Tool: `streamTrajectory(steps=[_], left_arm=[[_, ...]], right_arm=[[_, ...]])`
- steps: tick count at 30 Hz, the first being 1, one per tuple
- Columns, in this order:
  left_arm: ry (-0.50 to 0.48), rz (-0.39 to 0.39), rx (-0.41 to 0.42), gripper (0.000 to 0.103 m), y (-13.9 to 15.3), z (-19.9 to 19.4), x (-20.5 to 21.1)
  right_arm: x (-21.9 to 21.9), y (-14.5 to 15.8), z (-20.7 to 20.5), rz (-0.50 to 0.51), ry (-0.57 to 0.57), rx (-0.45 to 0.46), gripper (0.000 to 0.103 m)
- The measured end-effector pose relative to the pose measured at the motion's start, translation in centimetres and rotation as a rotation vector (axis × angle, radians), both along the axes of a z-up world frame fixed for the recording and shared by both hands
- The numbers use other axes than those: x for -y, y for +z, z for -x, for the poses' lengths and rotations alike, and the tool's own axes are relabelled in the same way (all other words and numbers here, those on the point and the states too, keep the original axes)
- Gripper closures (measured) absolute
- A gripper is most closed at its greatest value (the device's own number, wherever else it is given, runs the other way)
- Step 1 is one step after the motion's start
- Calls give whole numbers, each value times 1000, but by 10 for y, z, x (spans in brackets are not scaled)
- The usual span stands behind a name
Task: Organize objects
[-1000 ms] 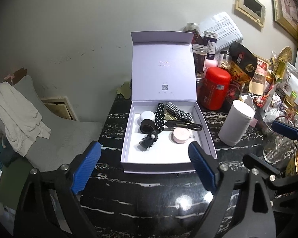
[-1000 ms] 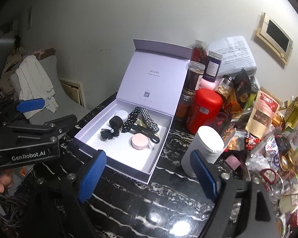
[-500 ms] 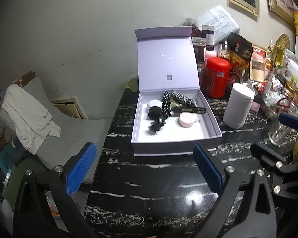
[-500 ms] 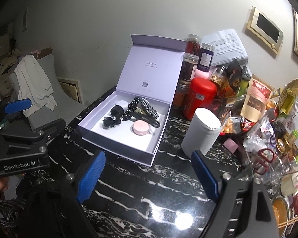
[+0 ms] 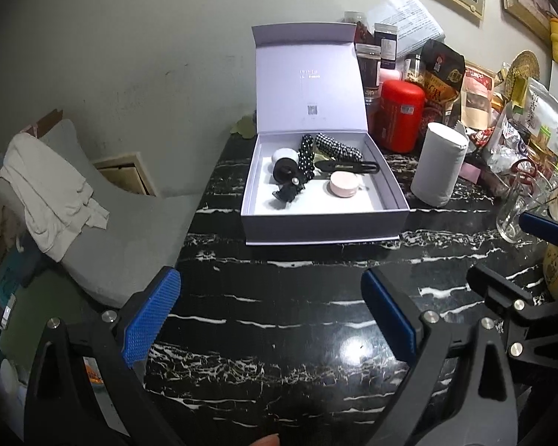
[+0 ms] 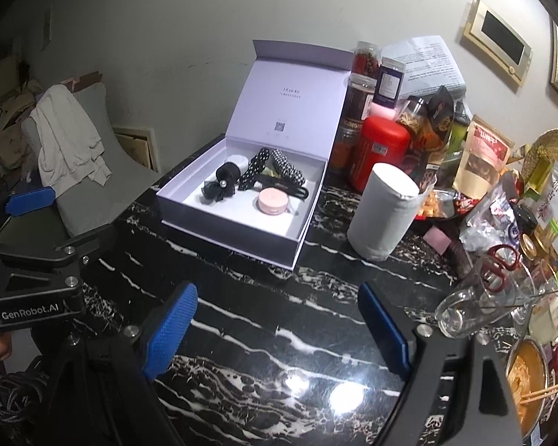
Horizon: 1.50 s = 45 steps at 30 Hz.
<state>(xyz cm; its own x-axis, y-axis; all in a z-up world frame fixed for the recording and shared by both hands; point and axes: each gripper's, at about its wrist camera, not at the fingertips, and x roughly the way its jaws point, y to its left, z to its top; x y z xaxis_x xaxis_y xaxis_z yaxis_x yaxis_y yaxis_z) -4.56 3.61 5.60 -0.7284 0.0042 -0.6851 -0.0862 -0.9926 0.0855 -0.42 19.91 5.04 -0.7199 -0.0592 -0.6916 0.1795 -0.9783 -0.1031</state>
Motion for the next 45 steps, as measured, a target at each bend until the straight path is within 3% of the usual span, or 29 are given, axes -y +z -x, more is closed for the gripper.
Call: streamTrajectory(steps=[45], left_arm=[[-7, 3, 55, 5, -15, 1, 7]], right_arm=[[10, -7, 2, -19, 16, 28, 14]])
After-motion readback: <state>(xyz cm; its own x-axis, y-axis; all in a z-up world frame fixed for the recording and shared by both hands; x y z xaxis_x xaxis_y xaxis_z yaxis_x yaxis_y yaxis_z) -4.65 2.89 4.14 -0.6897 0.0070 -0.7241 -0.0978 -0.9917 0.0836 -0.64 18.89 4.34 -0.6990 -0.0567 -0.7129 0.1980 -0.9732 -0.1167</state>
